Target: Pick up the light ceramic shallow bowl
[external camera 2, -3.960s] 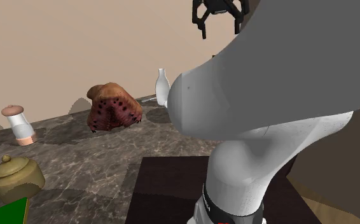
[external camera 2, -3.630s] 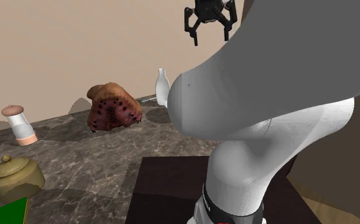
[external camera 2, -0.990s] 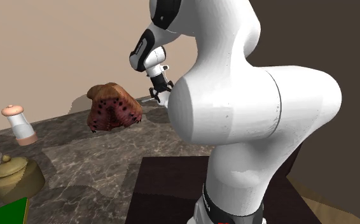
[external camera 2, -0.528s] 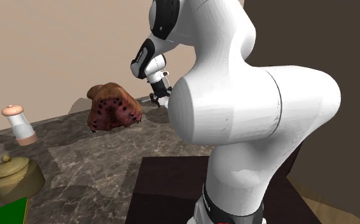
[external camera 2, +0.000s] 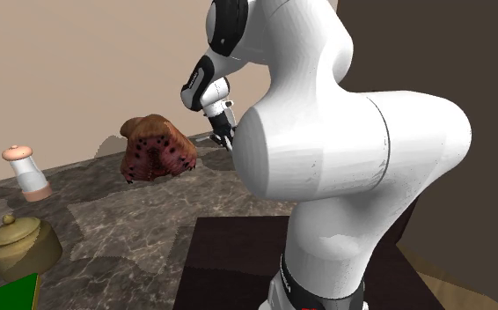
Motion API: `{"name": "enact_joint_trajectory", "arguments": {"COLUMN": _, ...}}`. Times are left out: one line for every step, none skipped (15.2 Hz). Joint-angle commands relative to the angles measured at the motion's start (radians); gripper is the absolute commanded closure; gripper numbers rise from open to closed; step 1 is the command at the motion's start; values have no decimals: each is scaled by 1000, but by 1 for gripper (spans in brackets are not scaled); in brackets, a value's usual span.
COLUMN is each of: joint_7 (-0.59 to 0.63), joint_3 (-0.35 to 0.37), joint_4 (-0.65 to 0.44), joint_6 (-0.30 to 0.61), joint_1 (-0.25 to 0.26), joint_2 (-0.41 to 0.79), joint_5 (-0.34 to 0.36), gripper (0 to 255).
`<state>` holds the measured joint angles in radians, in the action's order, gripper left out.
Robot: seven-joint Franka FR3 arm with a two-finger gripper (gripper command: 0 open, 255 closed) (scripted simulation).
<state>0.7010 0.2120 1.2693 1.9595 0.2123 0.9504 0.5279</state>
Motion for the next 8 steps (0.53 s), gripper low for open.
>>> {"name": "enact_joint_trajectory", "arguments": {"joint_7": 0, "joint_3": 0, "joint_4": 1, "joint_6": 0, "joint_1": 0, "joint_2": 0, "joint_5": 0, "gripper": 255}}
{"name": "enact_joint_trajectory", "arguments": {"joint_7": 0, "joint_3": 0, "joint_4": 0, "joint_6": 0, "joint_1": 0, "joint_2": 0, "joint_5": 0, "gripper": 255}}
{"name": "enact_joint_trajectory", "arguments": {"joint_7": 0, "joint_3": 0, "joint_4": 0, "joint_6": 0, "joint_1": 0, "joint_2": 0, "joint_5": 0, "gripper": 255}}
{"name": "enact_joint_trajectory", "arguments": {"joint_7": 0, "joint_3": 0, "joint_4": -1, "joint_6": -1, "joint_1": 0, "joint_2": 1, "joint_5": 0, "gripper": 255}}
{"name": "enact_joint_trajectory", "arguments": {"joint_7": -2, "joint_3": 1, "joint_4": 2, "joint_6": -7, "joint_1": -1, "joint_2": -8, "joint_5": -2, "gripper": 255}}
{"name": "enact_joint_trajectory", "arguments": {"joint_7": -5, "joint_3": 3, "joint_4": 4, "joint_6": -13, "joint_1": -2, "joint_2": -18, "joint_5": -4, "gripper": 255}}
{"name": "enact_joint_trajectory", "arguments": {"joint_7": -7, "joint_3": 4, "joint_4": 7, "joint_6": -20, "joint_1": -2, "joint_2": -27, "joint_5": -5, "gripper": 255}}
{"name": "enact_joint_trajectory", "arguments": {"joint_7": -9, "joint_3": 6, "joint_4": 8, "joint_6": -26, "joint_1": -3, "joint_2": -35, "joint_5": -7, "gripper": 255}}
